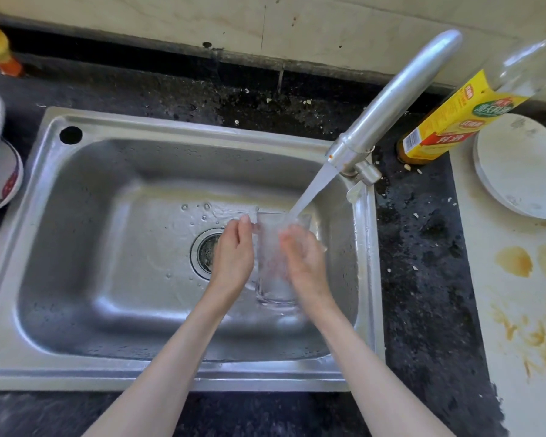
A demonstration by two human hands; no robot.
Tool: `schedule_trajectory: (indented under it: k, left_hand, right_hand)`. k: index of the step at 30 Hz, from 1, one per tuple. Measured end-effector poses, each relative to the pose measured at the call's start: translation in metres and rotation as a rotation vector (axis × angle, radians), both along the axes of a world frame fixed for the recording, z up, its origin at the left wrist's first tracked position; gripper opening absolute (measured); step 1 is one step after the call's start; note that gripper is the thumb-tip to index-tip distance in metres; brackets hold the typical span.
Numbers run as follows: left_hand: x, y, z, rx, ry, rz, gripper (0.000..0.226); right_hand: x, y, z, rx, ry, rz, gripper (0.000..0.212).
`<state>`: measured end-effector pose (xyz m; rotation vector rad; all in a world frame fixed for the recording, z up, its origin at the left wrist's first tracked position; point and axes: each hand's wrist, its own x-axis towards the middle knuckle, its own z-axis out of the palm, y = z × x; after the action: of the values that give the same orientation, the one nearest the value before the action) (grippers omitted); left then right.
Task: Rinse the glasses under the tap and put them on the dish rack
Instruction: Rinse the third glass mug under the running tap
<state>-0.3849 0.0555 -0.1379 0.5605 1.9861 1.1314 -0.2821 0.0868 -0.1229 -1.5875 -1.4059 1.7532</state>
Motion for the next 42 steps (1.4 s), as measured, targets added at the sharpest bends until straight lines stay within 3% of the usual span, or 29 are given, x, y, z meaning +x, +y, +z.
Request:
schedule_trajectory:
  k: [4,6,8,13,18,26,29,32,34,38,42]
  left_hand:
    - [-0.008,0.002,0.012,-0.031,-0.321,0.005,0.044]
    - [-0.013,0.001,0.017,-0.042,-0.521,-0.005,0.041]
    - [-0.016,-0.002,0.016,-0.004,-0.606,0.007,0.038]
    - [-0.018,-0.008,0.013,0.062,-0.416,-0.037,0.036]
    - [-0.013,-0.012,0.013,0.16,-0.209,0.053,0.039]
    - [-0.011,-0.011,0.022,0.246,-0.05,0.062,0.048]
    - [-0.012,-0.011,0.019,0.262,-0.065,0.093,0.048]
    - [-0.012,-0.012,0.021,0.265,-0.063,0.085,0.048]
    - [-0.011,-0.013,0.021,0.263,-0.063,0.079,0.046]
    - [-0.009,-0.013,0.022,0.248,-0.061,0.086,0.047]
    - [-0.006,-0.011,0.022,0.25,-0.075,0.096,0.047]
  right_hand:
    - [0.015,0.013,0.008,0.005,0.157,0.116,0.06]
    - [0.02,0.017,0.01,-0.008,0.168,0.211,0.073]
    - [0.025,0.021,0.009,-0.057,0.175,0.293,0.083]
    - [0.034,0.025,0.011,-0.087,0.171,0.431,0.089]
    - [0.035,0.027,0.016,0.001,0.075,0.465,0.071]
    - [0.036,0.037,0.01,-0.008,-0.034,0.487,0.075]
    - [0.043,0.054,0.009,-0.074,-0.035,0.206,0.057]
    - [0.046,0.071,0.016,-0.345,0.304,-0.305,0.021]
    - [0.044,0.083,0.021,-0.442,0.44,-0.48,0.009]
    - [0.035,0.096,0.029,-0.522,0.556,-0.622,0.018]
    - [0.033,0.095,0.032,-0.558,0.542,-0.646,0.019]
